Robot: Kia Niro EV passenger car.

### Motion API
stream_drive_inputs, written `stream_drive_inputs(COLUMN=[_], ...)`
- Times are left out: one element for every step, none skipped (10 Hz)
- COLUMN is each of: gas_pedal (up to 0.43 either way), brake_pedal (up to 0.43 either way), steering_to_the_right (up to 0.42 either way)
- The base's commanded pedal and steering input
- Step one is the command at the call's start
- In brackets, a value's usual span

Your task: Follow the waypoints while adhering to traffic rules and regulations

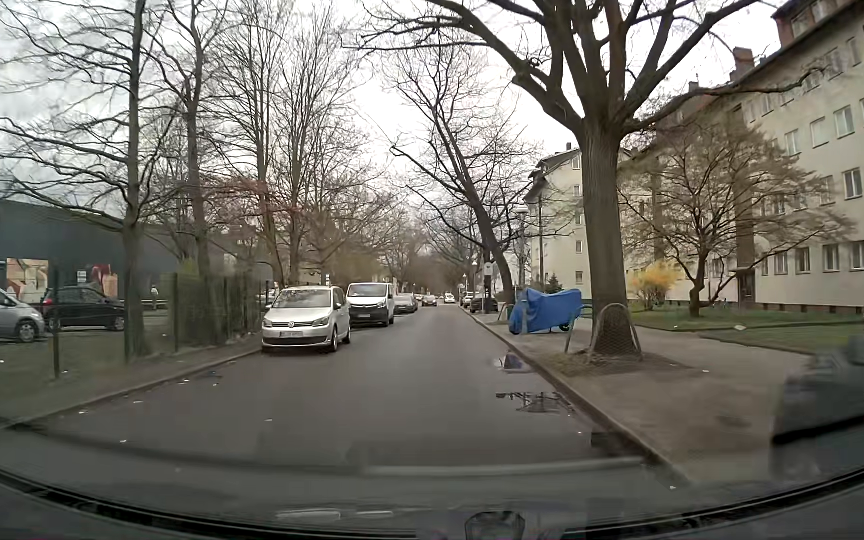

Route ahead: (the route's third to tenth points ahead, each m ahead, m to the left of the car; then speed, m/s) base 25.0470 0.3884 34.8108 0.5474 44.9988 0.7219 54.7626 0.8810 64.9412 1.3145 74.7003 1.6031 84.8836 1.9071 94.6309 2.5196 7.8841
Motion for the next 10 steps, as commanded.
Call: stream_drive_inputs(gas_pedal=[0.0,0.0,0.0,0.0,0.0,0.0,0.0,0.0,0.0,0.0], brake_pedal=[0.012,0.012,0.012,0.049,0.104,0.116,0.128,0.128,0.128,0.122], steering_to_the_right=[0.0,0.0,0.0,0.0,0.0,0.0,0.0,0.0,0.0,0.0])
